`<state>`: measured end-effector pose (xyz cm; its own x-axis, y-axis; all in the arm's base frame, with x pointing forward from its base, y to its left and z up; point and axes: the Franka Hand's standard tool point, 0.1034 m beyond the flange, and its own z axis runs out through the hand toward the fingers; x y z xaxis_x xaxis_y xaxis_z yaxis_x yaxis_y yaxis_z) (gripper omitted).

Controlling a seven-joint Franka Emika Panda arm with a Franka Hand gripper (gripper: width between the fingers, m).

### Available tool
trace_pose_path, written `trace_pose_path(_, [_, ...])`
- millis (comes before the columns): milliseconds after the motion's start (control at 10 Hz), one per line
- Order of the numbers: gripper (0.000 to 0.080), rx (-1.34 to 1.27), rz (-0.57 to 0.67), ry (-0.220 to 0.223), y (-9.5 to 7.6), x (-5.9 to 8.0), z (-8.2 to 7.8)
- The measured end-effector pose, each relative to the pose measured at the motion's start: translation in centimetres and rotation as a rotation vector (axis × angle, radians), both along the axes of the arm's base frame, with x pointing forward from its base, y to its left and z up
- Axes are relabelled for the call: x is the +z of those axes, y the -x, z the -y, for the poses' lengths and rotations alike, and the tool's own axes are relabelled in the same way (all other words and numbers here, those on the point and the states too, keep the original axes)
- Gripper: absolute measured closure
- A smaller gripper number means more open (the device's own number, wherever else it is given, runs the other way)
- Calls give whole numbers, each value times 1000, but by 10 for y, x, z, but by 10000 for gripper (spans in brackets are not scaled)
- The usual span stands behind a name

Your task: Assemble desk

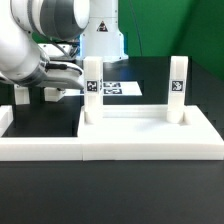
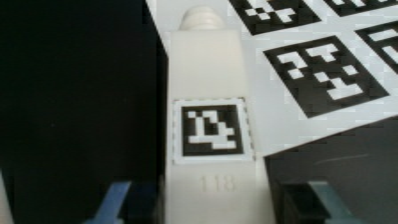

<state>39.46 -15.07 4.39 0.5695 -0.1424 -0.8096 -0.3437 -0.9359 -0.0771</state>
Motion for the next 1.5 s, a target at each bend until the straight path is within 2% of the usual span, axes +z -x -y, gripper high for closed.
trace_pose_path(200, [511,8,60,-32,-20,51,-1])
trace_pose_path(300, [511,7,62,-47,-25,70,-3])
trace_pose_path(400, [511,13,81,-41,-30,74,-3])
trace_pose_path(500, [511,15,190,-1,-40,67,-1])
trace_pose_path(600, [511,14,250,21,-39,68,0])
trace_pose_path(700, [511,17,304,46,-42,61,4])
trace_pose_path(800, [511,39,398,88,-49,44,14])
trace_pose_path(900, [511,55,431,97,-59,52,12])
trace_pose_path(1000, [511,91,523,106,-92,88,11])
trace_pose_path(1100, [511,109,632,133,-121,114,18])
trace_pose_path(1200, [511,108,673,146,-137,127,22])
trace_pose_path(1300, [511,115,722,160,-149,139,22])
trace_pose_path(1400, [511,117,848,207,-160,140,27])
trace_pose_path(1500, [511,107,894,230,-152,136,27])
